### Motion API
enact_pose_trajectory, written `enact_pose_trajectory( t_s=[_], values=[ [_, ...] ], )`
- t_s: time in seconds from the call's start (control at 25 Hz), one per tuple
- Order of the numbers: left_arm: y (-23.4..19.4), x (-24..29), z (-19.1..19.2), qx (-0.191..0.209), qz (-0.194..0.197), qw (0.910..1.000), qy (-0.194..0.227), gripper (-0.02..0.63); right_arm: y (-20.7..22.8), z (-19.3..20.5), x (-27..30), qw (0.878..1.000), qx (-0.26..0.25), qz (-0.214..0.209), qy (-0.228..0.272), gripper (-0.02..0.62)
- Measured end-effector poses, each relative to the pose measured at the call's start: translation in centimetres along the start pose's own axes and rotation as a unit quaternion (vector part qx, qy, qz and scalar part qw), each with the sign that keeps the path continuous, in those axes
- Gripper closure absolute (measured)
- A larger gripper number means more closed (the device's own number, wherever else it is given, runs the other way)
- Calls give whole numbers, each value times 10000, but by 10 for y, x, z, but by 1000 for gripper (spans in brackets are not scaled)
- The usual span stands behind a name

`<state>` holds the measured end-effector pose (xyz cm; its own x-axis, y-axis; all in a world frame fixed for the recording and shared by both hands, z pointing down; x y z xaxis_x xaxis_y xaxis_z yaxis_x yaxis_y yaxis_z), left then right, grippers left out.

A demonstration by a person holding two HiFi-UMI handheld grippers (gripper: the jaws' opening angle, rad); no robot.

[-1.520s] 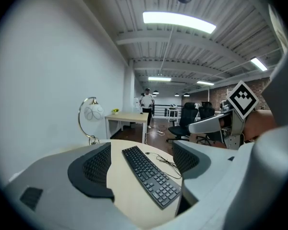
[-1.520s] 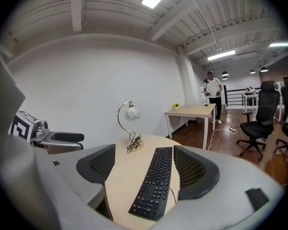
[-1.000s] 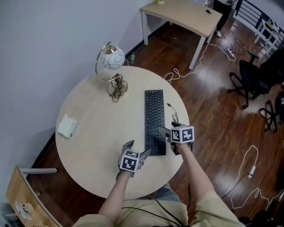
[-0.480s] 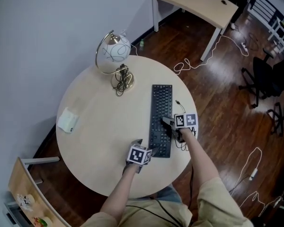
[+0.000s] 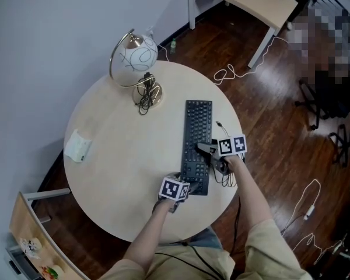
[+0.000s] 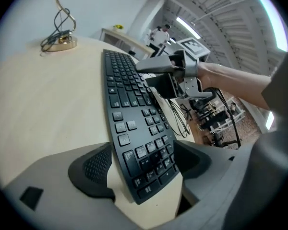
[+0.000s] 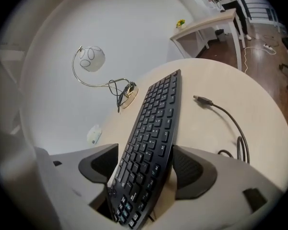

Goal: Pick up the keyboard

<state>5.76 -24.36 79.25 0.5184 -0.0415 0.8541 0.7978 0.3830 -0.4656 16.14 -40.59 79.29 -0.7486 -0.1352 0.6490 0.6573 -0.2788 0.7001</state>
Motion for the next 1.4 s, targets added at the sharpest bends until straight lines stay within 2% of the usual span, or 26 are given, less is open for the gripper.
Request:
enact_pose_trajectory(
  t_s=[0.16,0.24,0.32,0.4,0.52,0.6,0.68,0.72,0.76,0.8,0.88,0.96,1.0,1.04,1.2,1.32,1.4],
  values=[
    [-4,0,0,145,-35,9999,-19,267,1,0,-5,9965,343,-744,163,229],
    [-8,-1,-1,53,69,10000,-46,295,2,2,-3,9935,456,-1025,199,230],
    [-9,-1,-3,-20,157,9998,-113,298,-2,3,3,9904,461,-1296,115,230],
    [-9,-1,-2,136,99,9996,-207,298,-8,6,12,9857,534,-1598,4,230],
    [-7,0,0,205,12,9996,-186,307,-20,-1,20,9763,564,-2089,79,230],
    [-8,-1,-1,41,76,9999,-91,307,-35,-13,21,9623,721,-2608,263,232],
    [-10,-1,-2,-83,157,9998,-27,305,-56,-21,22,9457,830,-3133,252,286],
    [-10,0,-2,-39,171,9998,-24,307,-68,-19,25,9410,722,-3304,80,366],
    [-9,1,-2,72,173,9998,-30,305,-78,-12,30,9395,549,-3372,-240,413],
    [-8,4,-1,194,182,9996,-23,305,-85,3,39,9428,336,-3239,-709,413],
    [-5,6,0,245,244,9994,65,305,-88,32,58,9538,-453,-2475,-1644,412],
    [-5,5,-1,83,366,9990,246,308,-85,37,67,9554,-1231,-1810,-1984,413],
    [-6,4,-1,35,420,9986,320,308,-82,36,69,9562,-1351,-1630,-2021,419],
    [-8,4,0,18,460,9983,362,310,-80,36,70,9578,-1314,-1565,-2023,459],
    [-11,-5,4,-100,591,9970,493,309,-92,35,64,9640,-882,-1714,-1833,489],
    [-9,-21,0,-115,682,9942,821,310,-104,32,46,9702,-833,-1700,-1514,494],
    [-9,-38,-7,-46,658,9919,1088,310,-113,28,28,9750,-767,-1751,-1133,494]
  ],
)
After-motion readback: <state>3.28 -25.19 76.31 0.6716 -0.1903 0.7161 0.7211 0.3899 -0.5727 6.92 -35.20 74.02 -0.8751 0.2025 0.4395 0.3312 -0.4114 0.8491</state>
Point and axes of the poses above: the fingertips, and each gripper's own axes: x forward along the fingers, y to its right, z out of its underside, the point moved 3 cm from there along -x, backward along the fingers, and after that the axes turned 6 degrees about -y, right-handed, at the moved point
